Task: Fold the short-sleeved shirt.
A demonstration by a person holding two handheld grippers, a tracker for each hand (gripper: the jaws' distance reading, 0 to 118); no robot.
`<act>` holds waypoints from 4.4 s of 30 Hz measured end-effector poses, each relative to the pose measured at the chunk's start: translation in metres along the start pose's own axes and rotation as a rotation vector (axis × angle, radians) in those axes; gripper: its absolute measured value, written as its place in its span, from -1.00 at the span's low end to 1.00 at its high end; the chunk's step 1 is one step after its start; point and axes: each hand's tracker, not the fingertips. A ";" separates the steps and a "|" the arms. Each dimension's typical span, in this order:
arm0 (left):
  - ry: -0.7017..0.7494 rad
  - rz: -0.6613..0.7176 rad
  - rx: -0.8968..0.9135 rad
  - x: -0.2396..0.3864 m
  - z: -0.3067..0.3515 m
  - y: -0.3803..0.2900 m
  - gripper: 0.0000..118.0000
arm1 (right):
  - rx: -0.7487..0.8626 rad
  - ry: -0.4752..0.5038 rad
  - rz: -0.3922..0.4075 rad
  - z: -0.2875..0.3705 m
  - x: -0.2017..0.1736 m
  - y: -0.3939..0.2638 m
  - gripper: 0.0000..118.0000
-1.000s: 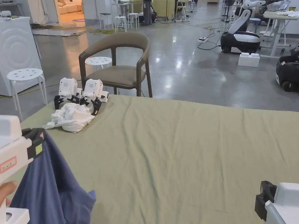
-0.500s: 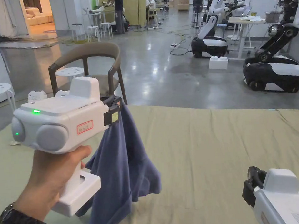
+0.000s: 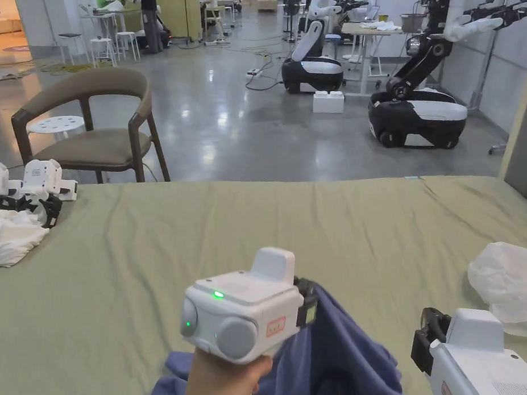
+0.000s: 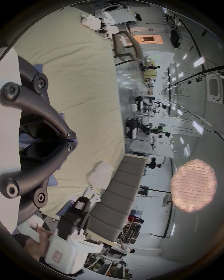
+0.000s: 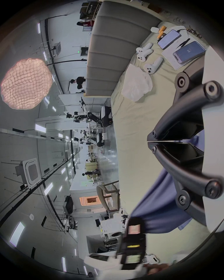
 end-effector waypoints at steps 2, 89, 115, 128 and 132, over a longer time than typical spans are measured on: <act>0.004 0.013 -0.021 -0.001 -0.008 -0.018 -1.00 | -0.012 -0.004 -0.008 0.002 0.004 -0.004 -1.00; 0.352 0.207 -0.226 -0.160 0.122 -0.148 -1.00 | -0.624 0.028 0.043 -0.052 0.040 -0.100 -1.00; 0.551 0.134 0.169 -0.231 0.224 0.115 -1.00 | -0.030 0.011 0.152 -0.032 0.012 0.210 -1.00; 0.615 0.123 0.217 -0.278 0.197 0.198 -1.00 | 0.085 0.010 0.154 -0.085 -0.016 0.317 -1.00; 0.624 0.111 0.236 -0.286 0.193 0.230 -1.00 | 0.112 -0.004 0.171 -0.100 -0.023 0.348 -1.00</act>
